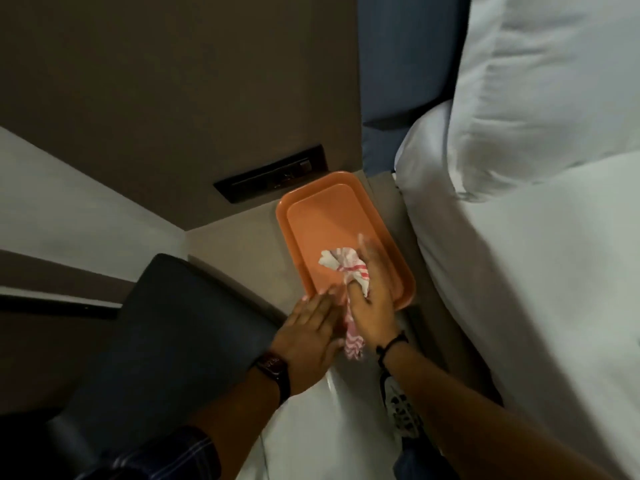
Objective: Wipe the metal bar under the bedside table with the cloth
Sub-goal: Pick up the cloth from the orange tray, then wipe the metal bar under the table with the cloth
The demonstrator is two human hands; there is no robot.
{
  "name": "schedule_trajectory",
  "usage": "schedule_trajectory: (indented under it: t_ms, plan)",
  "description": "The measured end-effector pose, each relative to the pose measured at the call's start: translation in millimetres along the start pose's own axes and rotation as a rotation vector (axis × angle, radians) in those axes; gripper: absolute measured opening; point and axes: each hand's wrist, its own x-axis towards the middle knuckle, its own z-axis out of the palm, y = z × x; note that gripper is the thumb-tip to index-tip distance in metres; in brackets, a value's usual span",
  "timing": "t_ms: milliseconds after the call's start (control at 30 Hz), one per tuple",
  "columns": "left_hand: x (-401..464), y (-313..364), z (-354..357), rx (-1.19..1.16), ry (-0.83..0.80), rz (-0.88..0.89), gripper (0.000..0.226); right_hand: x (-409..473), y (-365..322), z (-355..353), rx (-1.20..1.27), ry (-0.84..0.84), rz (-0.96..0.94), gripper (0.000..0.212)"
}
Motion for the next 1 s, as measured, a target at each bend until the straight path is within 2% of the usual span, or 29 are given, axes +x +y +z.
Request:
schedule_trajectory:
  t_ms: [167,267,400,467,567,700,833,1000]
  plan:
    - [-146,-24,-57,0.158,0.047,-0.183,0.074,-118,-38,-13,0.064,0.038,0.042,0.046]
    - [-232,-31,-68,0.27,0.021,-0.191,0.077,-196,-48,-4,0.138,0.027,0.056,0.048]
    - [-311,-12,-51,0.354,-0.073,-0.187,0.083,-287,-23,18,0.174,-0.016,0.122,0.048]
    - [-331,4,-27,0.377,-0.107,-0.178,0.085,-326,4,31,0.216,-0.042,0.144,0.048]
    - [-354,29,17,0.392,-0.071,-0.206,0.086,-374,43,44,0.274,-0.029,0.169,0.047]
    - [-383,56,61,0.388,-0.049,-0.237,0.081,-440,78,62,0.357,0.039,0.222,0.042]
    - [-406,60,105,0.481,-0.132,-0.116,0.071,-488,119,98,0.442,0.029,0.257,0.049]
    - [-407,37,163,0.666,-0.208,0.021,0.069,-509,190,172,0.454,0.131,0.26,0.049]
